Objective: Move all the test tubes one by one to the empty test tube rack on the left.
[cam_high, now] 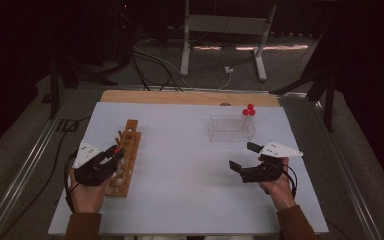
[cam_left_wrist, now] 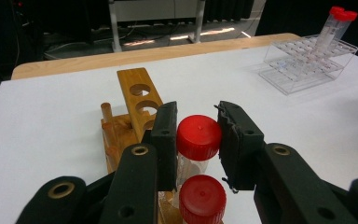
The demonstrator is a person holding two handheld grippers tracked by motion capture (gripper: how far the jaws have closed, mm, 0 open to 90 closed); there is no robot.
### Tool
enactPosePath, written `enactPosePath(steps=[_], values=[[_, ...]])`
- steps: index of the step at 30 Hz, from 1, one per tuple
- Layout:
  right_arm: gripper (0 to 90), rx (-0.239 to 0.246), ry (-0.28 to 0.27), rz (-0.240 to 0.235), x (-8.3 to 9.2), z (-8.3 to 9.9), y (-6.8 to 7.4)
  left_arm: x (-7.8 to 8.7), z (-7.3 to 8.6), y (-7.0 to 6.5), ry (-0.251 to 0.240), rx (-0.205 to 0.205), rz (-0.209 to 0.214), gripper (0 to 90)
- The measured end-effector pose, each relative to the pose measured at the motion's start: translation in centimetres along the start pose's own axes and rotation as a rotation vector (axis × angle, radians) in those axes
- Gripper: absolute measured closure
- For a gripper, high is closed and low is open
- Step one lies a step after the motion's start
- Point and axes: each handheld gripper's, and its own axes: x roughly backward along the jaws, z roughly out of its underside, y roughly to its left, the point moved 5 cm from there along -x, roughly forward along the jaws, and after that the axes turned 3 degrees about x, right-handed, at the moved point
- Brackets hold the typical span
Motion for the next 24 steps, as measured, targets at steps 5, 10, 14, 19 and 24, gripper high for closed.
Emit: enactPosePath(steps=[5, 10, 14, 19, 24], values=[[2.7, 0.000, -0.001, 0.001, 0.03, -0.01, -0.03, -0.20, 0.23, 0.21, 0.012, 0.007, -0.001, 69.8], [2.7, -0.001, -0.002, 0.002, 0.03, -0.01, -0.05, -0.38, 0.43, 0.37, 0.017, 0.025, 0.002, 69.0], [2.7, -0.003, -0.003, 0.004, 0.05, -0.01, -0.10, -0.39, 0.49, 0.55, 0.018, 0.034, 0.001, 68.1], [2.7, -0.002, -0.008, 0.007, 0.08, -0.04, -0.17, -0.11, 0.20, 0.56, -0.009, 0.037, 0.010, 57.4], [2.7, -0.008, -0.010, 0.018, 0.18, -0.05, -0.35, 0.23, -0.37, 0.31, -0.049, 0.027, 0.004, 39.4]])
